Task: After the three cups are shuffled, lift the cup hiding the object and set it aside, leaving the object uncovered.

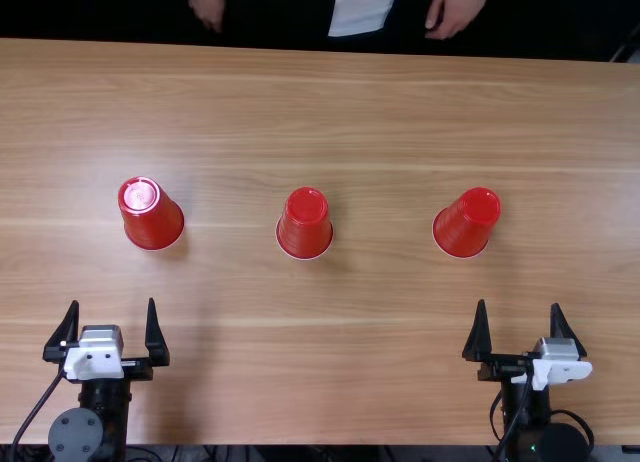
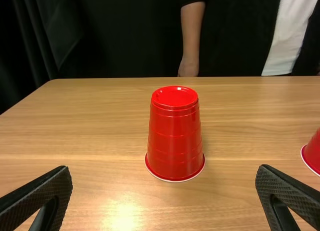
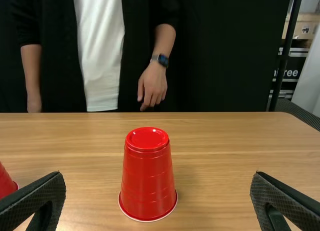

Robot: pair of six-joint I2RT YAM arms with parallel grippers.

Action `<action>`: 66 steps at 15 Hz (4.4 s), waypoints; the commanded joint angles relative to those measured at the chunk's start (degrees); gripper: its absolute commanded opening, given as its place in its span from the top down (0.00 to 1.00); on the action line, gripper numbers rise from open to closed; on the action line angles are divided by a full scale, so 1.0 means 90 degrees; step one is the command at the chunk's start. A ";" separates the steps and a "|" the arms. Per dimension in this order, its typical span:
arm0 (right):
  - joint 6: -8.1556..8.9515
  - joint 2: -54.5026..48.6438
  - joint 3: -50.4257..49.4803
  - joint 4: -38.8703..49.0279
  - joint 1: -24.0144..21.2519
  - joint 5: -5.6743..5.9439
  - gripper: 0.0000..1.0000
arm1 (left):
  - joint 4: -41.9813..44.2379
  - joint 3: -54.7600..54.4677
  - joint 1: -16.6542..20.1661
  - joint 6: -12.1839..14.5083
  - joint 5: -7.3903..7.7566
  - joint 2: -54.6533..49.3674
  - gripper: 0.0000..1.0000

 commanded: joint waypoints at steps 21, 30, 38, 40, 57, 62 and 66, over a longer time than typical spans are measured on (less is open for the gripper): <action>-0.0336 0.2040 0.4458 -0.2579 -0.0074 0.0074 0.00 | -0.4474 0.6127 0.0757 0.0004 0.0478 0.3505 0.00; -0.0336 0.5155 0.7280 -0.6024 -0.0016 0.0063 0.00 | -0.7310 0.8891 0.0776 -0.0020 0.0466 0.6103 0.00; -0.0722 0.6815 0.7973 -0.6610 -0.0016 0.0051 0.00 | -0.8037 0.9213 0.0698 -0.0032 0.0489 0.7147 0.00; -0.0711 0.7392 0.8256 -0.6423 -0.0016 0.0051 0.00 | -0.8037 0.9389 0.0698 -0.0032 0.0489 0.7460 0.00; -0.0863 1.1171 0.9428 -0.5579 -0.0025 -0.0453 0.00 | -0.8037 0.9594 0.0434 -0.0055 0.0513 0.8134 0.00; -0.0828 1.1581 0.9360 -0.5579 -0.0045 -0.1098 0.00 | -0.8037 0.9575 0.0434 -0.0055 0.0501 0.8134 0.00; -0.0840 1.2011 0.9438 -0.5567 -0.0045 -0.1051 0.00 | -0.8037 0.9575 0.0434 -0.0055 0.0501 0.8134 0.00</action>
